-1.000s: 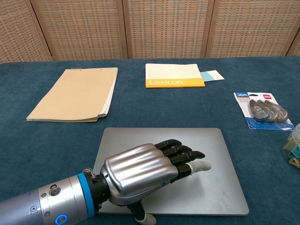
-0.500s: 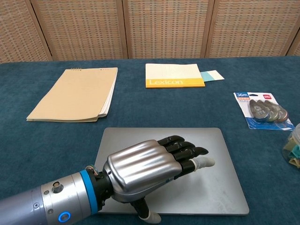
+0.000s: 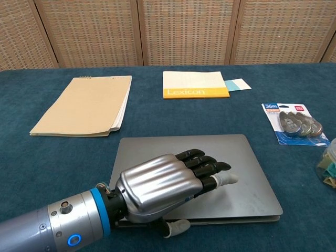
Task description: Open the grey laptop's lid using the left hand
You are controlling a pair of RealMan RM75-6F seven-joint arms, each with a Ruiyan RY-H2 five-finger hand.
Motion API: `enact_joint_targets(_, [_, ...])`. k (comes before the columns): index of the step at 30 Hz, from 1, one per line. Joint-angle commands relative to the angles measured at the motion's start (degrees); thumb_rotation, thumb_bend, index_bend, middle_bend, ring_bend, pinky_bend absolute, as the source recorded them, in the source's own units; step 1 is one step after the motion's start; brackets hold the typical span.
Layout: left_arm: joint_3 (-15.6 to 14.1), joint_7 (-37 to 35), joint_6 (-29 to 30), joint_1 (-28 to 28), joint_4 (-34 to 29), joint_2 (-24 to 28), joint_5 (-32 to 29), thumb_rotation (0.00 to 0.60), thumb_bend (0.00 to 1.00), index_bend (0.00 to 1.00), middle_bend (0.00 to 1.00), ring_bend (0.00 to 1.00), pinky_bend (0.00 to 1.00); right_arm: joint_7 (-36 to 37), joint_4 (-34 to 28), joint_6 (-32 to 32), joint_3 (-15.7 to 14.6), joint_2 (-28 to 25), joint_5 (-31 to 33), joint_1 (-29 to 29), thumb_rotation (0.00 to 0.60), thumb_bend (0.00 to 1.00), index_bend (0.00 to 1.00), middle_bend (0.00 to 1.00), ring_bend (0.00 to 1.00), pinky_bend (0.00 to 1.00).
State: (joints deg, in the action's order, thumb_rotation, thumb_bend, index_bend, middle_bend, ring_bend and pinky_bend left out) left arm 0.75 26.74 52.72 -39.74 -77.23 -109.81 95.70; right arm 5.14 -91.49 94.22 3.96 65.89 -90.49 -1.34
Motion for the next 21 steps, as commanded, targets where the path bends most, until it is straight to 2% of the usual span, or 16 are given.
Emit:
enact_joint_targets(1, [-0.1, 0.1, 0.2, -0.1, 0.0, 0.1, -0.1, 0.600, 0.41, 0.00, 0.00, 0.00, 0.00, 0.0, 0.0, 0.0, 0.0, 0.0, 0.0, 0.0, 0.600, 0.00, 0.00, 0.00, 0.00, 0.00])
enact_joint_targets(9, [0.3, 1.1, 0.7, -0.6, 1.1, -0.3, -0.4, 0.600, 0.41, 0.00, 0.00, 0.00, 0.00, 0.3, -0.1, 0.0, -0.1, -0.1, -0.1, 0.0, 0.600, 0.00, 0.00, 0.00, 0.00, 0.00])
enact_joint_targets(13, [1.0, 3.0, 2.0, -1.0, 3.0, -0.9, 0.3, 0.600, 0.46, 0.00, 0.00, 0.00, 0.00, 0.4, 0.0, 0.0, -0.1, -0.1, 0.0, -0.1, 0.600, 0.00, 0.00, 0.00, 0.00, 0.00])
enact_joint_targets(15, [1.5, 4.1, 5.6, -1.2, 5.6, -1.9, 2.7, 0.600, 0.48, 0.00, 0.00, 0.00, 0.00, 0.7, 0.0, -0.1, -0.1, -0.2, 0.1, -0.1, 0.600, 0.00, 0.00, 0.00, 0.00, 0.00])
enact_joint_targets(18, [1.5, 1.1, 9.9, -1.3, 10.3, -3.9, 4.8, 0.600, 0.52, 0.00, 0.00, 0.00, 0.00, 0.9, 0.0, -0.1, -0.2, -0.3, 0.0, -0.1, 0.600, 0.00, 0.00, 0.00, 0.00, 0.00])
enact_joint_targets(21, [2.4, -0.5, 11.1, -1.2, 13.5, -5.6, 3.9, 0.600, 0.53, 0.00, 0.00, 0.00, 0.00, 0.9, 0.1, -0.2, -0.2, -0.2, 0.0, 0.0, 0.600, 0.00, 0.00, 0.00, 0.00, 0.00])
